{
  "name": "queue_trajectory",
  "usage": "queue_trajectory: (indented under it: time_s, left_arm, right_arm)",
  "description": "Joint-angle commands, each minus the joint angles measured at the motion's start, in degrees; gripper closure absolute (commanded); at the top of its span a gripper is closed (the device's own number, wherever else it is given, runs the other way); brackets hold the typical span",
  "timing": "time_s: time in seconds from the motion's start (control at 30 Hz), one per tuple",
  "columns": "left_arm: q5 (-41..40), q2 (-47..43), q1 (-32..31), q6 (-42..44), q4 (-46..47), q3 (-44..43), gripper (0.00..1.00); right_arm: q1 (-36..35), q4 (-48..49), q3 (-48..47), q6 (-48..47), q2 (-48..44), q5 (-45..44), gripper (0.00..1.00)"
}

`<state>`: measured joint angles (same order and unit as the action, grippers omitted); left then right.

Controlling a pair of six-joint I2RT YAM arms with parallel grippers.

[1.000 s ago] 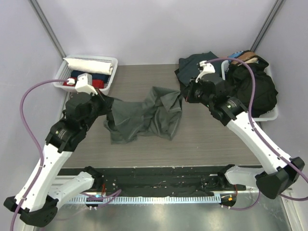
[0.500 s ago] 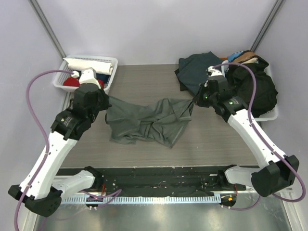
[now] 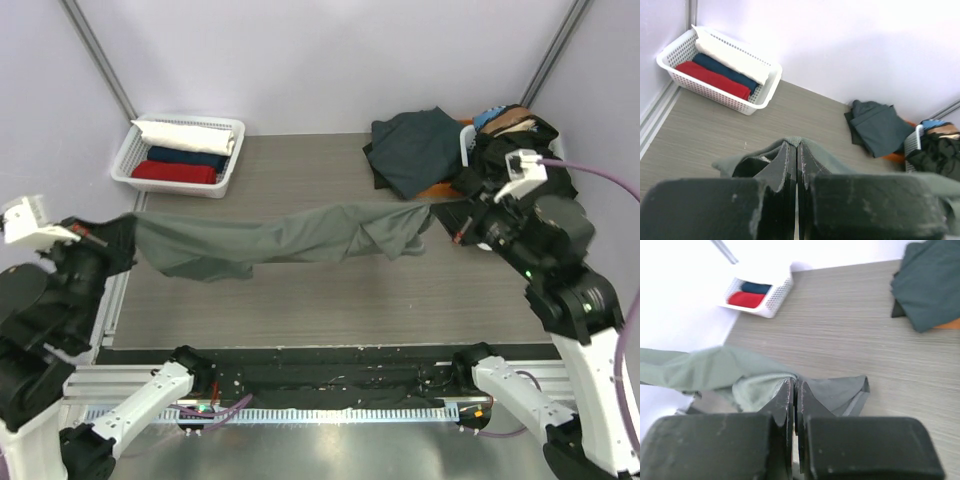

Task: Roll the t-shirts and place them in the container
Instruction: Flatten out the T-shirt at the center of the board.

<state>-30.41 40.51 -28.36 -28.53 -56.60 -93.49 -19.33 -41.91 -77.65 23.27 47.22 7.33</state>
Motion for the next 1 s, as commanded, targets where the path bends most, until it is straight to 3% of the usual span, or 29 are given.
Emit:
queue_trajectory:
  time_s: [0.0,0.2,0.4,0.6,0.83,0.97]
  left_arm:
    - [0.01,-0.35,0.32,-1.17,-4.22,-1.43,1.0]
    - [-1.85,6.15,0.32,0.41,-0.1,-0.82,1.0]
    - [0.18,16.95,0.76,-1.0,11.67,8.23,1.0]
    - [9.58,28.73,8.66,-3.1,17.13,2.63,1.0]
    - [9.76,27.79,10.17,-1.7,15.66,-4.32,1.0]
    - [12.13,20.79,10.25,-2.57,14.23,-1.88,1.0]
  right_arm:
    - [0.0,-4.4,-2.85,1.61,-3.19,3.75,0.99]
    - [0.0,-7.13,-7.78,-0.15,4.51,-2.5,0.99]
    - [0.52,2.16,-4.09,0.99,17.96,-5.84,0.99]
    - [6.32,4.73,-12.34,1.6,29.94,-3.04,0.99]
    - [9.75,3.42,-19.82,0.99,31.53,0.22,0.99]
    - [9.84,2.62,-16.85,0.99,25.92,2.85,0.99]
